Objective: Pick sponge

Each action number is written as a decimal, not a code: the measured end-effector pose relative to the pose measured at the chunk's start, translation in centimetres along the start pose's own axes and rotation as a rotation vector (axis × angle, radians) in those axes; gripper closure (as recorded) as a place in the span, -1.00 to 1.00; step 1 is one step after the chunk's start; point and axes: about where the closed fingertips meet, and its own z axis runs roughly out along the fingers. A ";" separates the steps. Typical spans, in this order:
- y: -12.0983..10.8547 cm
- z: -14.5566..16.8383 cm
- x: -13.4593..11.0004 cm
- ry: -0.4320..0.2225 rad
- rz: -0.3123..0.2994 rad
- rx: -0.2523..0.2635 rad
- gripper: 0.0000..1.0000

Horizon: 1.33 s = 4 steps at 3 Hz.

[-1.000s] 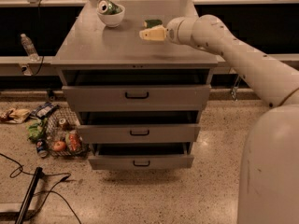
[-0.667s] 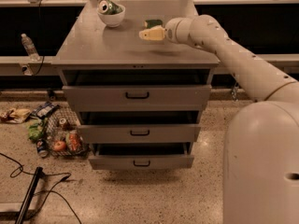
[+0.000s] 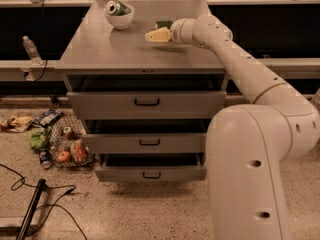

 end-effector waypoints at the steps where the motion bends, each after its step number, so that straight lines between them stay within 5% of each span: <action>1: 0.4 1.2 0.6 0.021 0.015 -0.012 -0.50; 3: 2.1 1.5 -0.7 0.003 0.005 -0.078 0.43; 4: 3.7 -1.3 -5.0 -0.076 -0.032 -0.147 0.90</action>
Offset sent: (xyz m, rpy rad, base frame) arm 0.0141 0.0210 -0.0053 -0.0002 0.0363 0.0628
